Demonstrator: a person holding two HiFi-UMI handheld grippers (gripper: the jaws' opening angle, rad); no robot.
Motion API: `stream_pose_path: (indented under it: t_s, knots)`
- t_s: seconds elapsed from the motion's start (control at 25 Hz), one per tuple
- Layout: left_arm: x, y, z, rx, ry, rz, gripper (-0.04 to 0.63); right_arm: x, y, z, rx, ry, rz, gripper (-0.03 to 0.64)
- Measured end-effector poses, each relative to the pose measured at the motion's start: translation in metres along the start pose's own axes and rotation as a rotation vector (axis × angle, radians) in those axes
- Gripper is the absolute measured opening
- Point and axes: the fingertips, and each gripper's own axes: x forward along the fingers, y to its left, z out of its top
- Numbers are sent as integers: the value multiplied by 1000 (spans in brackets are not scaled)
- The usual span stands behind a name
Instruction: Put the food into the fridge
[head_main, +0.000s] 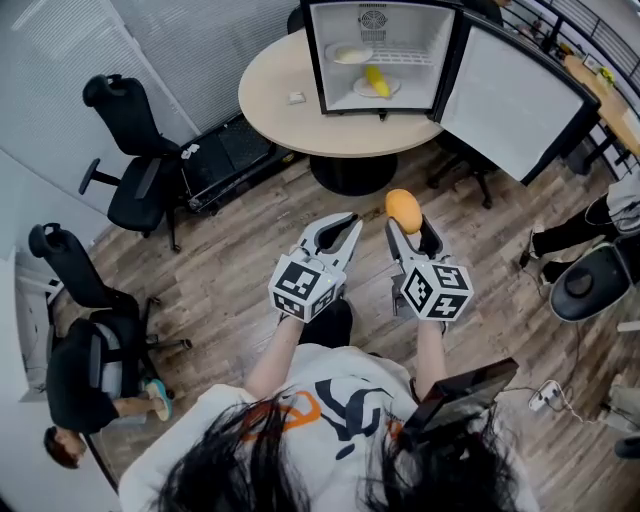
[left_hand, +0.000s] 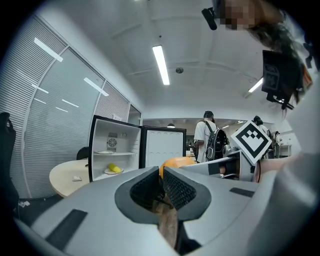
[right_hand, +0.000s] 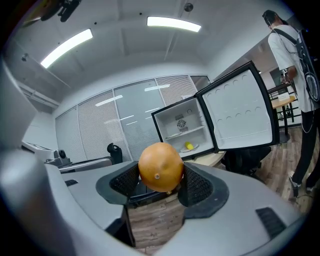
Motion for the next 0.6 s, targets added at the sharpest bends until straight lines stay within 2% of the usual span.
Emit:
stream_pose_path:
  t_s: [0.6]
  knots:
    - [86, 139, 26, 44, -8, -74, 23, 149, -14, 49, 23, -26, -63, 287]
